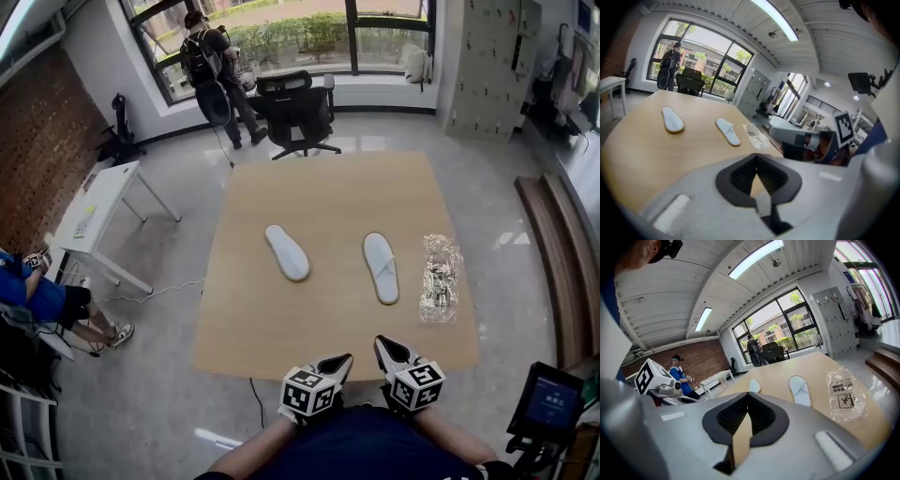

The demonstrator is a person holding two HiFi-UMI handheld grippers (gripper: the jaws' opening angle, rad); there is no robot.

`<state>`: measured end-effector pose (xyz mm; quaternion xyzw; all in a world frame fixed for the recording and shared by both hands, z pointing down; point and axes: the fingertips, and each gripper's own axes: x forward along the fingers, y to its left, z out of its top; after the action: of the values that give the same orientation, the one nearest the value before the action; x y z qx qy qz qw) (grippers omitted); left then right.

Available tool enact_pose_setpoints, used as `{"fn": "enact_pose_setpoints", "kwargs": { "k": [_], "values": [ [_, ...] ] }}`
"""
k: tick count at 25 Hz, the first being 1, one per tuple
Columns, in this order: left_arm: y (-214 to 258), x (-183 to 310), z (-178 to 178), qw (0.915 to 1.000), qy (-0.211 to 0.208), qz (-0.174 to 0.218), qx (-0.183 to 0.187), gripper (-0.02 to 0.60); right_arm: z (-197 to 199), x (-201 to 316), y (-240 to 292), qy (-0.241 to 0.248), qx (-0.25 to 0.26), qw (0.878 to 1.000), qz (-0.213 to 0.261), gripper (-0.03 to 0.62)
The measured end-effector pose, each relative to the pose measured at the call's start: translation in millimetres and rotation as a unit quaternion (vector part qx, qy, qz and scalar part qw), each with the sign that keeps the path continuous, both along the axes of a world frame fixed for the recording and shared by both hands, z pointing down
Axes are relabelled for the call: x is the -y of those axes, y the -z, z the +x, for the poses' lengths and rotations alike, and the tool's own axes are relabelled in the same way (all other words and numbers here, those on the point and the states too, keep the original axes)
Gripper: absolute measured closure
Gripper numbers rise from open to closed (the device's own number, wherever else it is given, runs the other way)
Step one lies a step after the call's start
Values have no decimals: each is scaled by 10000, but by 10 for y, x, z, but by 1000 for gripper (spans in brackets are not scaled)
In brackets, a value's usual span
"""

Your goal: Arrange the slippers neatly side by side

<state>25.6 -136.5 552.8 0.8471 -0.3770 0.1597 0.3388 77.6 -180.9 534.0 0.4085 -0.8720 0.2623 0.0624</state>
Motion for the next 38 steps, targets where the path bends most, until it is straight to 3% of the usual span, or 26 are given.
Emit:
{"fn": "enact_pose_setpoints", "kwargs": {
  "k": [13, 21, 26, 33, 38],
  "values": [
    [-10, 896, -654, 9995, -111, -128, -271, 578, -654, 873, 16, -122, -244, 9996, -69, 583],
    [-35, 1189, -1053, 9986, 22, -181, -506, 578, -1039, 1090, -33, 24, -530, 9985, -160, 583],
    [-165, 1185, -1077, 9971, 146, -302, -689, 578, -1091, 1093, -132, 184, -704, 9968, -326, 583],
    [-286, 1321, -1084, 9973, 362, -211, -602, 578, -943, 1297, -307, 32, -811, 9955, -491, 583],
    [-410, 1562, -1135, 9984, 485, -137, -269, 578, -819, 1485, -476, 105, -832, 9948, -582, 583]
  ]
}}
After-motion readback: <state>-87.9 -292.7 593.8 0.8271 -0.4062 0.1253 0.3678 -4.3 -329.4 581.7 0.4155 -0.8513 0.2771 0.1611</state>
